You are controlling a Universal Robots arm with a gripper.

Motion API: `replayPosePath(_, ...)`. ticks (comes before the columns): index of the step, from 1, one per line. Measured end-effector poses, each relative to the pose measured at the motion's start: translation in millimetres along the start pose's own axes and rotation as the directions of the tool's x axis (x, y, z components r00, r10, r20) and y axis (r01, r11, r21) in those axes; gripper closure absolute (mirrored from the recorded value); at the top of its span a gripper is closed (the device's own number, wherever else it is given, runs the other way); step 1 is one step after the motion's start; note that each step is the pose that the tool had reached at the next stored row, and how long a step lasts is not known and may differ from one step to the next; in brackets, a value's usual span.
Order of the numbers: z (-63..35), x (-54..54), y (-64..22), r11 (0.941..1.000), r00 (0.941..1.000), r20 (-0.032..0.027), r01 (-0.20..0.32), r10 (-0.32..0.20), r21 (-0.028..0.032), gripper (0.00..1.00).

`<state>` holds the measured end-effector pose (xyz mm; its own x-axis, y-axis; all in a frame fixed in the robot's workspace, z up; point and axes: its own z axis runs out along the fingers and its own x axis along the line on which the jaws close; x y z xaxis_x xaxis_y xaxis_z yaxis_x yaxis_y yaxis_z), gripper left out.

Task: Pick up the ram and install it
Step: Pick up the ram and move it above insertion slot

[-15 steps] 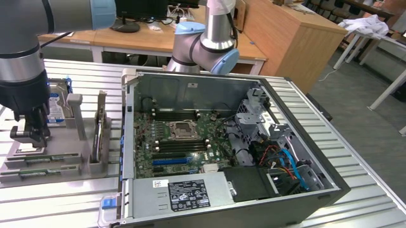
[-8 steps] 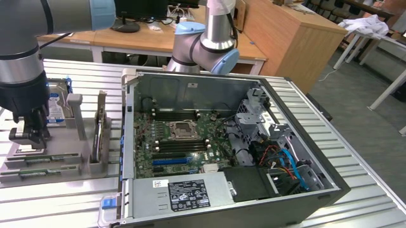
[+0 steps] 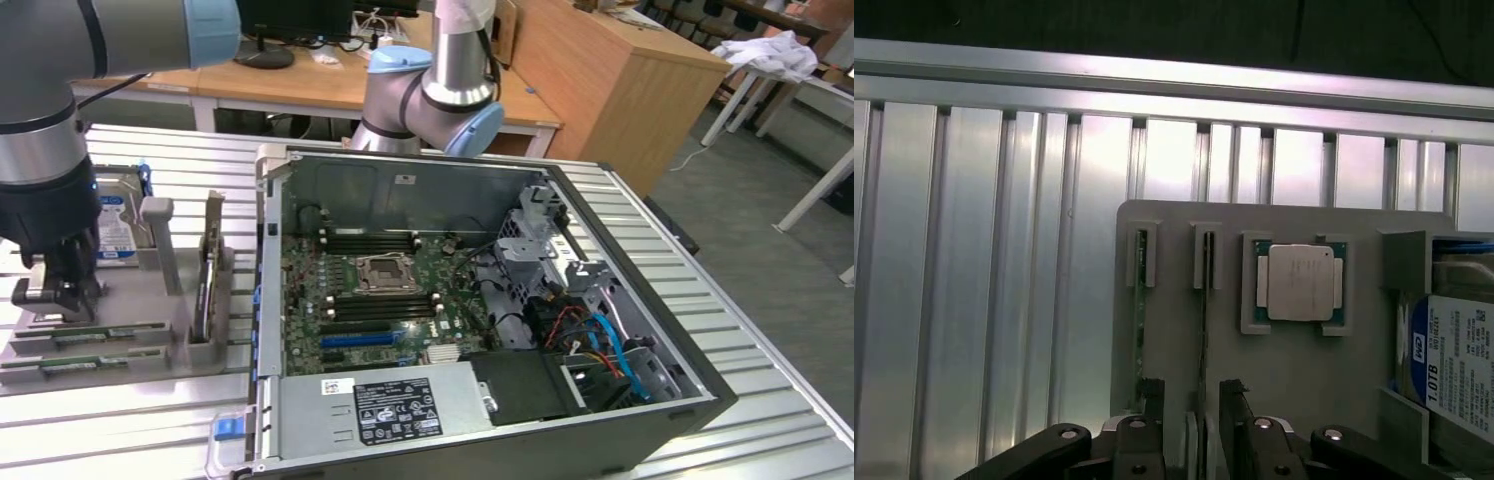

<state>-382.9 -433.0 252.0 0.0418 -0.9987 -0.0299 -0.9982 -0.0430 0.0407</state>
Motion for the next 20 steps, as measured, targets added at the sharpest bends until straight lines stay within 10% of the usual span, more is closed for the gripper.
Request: replayPosePath(20,-0.5,20.2,2.9,1.0,1.0,-0.0001,0.0,0.0,-0.0001,0.64)
